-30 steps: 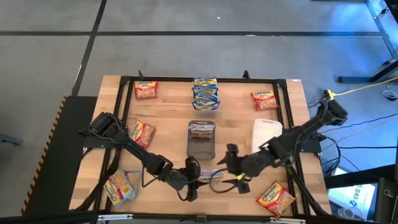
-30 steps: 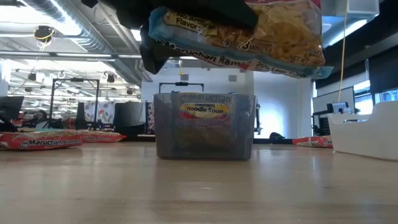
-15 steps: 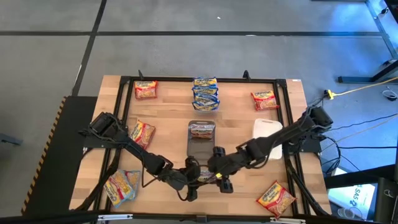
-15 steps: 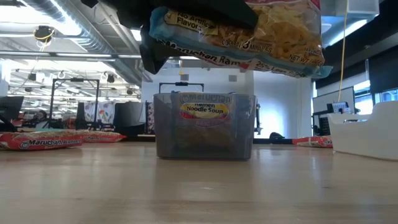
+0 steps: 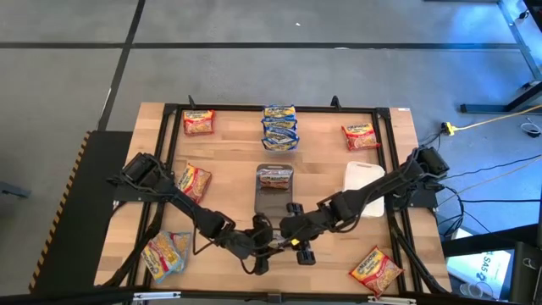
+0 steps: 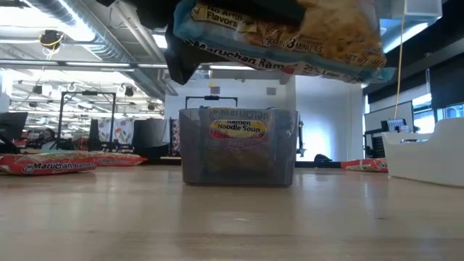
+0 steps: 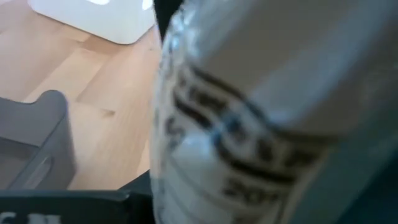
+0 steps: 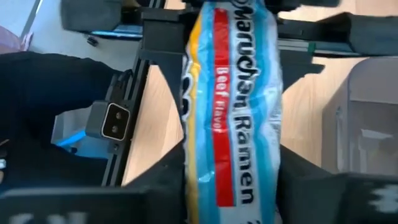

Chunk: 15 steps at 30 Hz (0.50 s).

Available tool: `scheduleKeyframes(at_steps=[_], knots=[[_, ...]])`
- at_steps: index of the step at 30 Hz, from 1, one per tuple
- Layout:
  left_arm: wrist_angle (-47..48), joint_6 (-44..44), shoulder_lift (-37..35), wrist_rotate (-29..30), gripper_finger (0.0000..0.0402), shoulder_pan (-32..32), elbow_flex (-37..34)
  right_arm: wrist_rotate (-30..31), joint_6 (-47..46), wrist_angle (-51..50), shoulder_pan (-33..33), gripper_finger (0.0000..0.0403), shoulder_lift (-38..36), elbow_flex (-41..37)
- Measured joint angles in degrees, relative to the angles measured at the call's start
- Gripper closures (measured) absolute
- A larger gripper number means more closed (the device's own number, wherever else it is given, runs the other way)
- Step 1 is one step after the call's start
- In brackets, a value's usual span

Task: Sort Maruchan noodles
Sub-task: Put the light blue noodle pack into the black bin

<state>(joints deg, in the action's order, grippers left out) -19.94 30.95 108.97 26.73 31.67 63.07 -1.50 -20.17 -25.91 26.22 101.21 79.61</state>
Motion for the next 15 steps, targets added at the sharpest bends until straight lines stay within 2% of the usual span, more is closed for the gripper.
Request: scheduleKeyframes(at_steps=[4, 10, 15], knots=[[-0.01, 0.08, 0.0, -0.28, 0.025, -0.05, 0.0, 0.42, 1.57, 0.21, 0.03, 0.0314, -0.04, 0.0], [-0.48, 0.02, 0.0, 1.38, 0.0249, -0.07, 0.0, 0.5, 2.37, -0.11, 0.02, 0.03, -0.44, 0.0], [-1.03, 0.83, 0.0, 0.92, 0.0249, -0.21, 0.0, 0.53, 2.44, -0.15, 0.02, 0.0309, -0.46, 0.0]])
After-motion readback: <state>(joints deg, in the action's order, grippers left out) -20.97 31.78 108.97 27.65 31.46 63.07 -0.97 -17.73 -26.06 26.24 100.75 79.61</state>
